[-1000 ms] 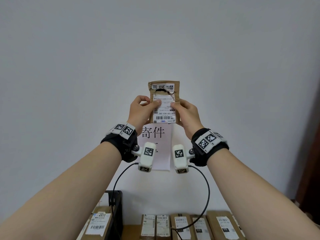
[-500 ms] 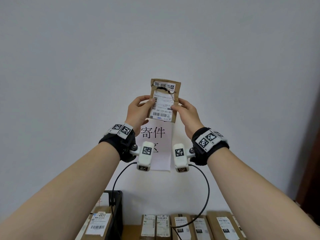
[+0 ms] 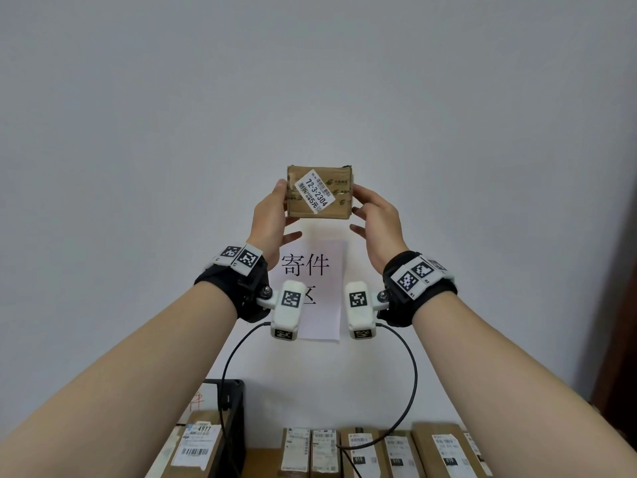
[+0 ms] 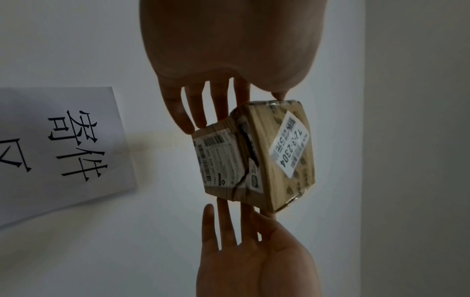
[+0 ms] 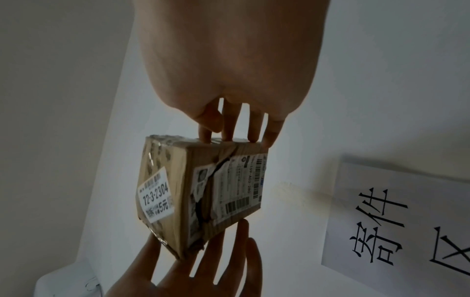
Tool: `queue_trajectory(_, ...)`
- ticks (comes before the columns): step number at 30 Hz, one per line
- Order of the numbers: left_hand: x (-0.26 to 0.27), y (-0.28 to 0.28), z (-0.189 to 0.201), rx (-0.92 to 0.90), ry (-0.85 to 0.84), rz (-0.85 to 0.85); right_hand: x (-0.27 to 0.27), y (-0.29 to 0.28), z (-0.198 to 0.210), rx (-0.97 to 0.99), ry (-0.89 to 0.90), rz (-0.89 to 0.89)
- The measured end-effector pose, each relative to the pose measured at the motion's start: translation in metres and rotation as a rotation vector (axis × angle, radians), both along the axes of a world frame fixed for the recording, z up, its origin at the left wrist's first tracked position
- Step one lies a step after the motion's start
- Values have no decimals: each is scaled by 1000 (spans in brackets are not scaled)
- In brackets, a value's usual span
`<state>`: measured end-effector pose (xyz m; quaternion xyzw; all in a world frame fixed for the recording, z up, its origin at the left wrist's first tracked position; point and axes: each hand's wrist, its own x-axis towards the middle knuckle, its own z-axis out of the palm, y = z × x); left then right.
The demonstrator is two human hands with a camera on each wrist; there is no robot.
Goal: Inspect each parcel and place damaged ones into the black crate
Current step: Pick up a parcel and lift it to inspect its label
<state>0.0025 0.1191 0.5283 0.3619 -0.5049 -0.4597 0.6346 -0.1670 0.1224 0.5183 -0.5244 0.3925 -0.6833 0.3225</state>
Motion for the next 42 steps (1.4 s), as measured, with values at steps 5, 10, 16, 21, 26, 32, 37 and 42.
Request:
queue_trajectory(5,-4,4,0,-27,-30,8,-2,-1,-1,14,-14,0)
queue_trajectory(10,-5,4,-1,-21,-45,4,-3,1,-1,31,-30,4)
queue_trajectory(16,-6,7,-1,-17,-40,-3,-4,2,1,91,-23,12)
queue_trajectory(21,-4,6,0,-14,-18,-21,-6,1,6,133,-23,10)
queue_trajectory(26,-3,7,2,-1,-13,-55,-7,-1,7,143,-16,5)
queue_trajectory(32,-8,7,-2,-143,-50,25,-8,7,7,82,0,-60)
queue_trajectory(37,-9,4,-3,-200,-115,41,-9,7,5,-34,4,-66)
queue_trajectory(42,-7,2,-3,-141,-125,110,-14,7,0,-105,15,-83)
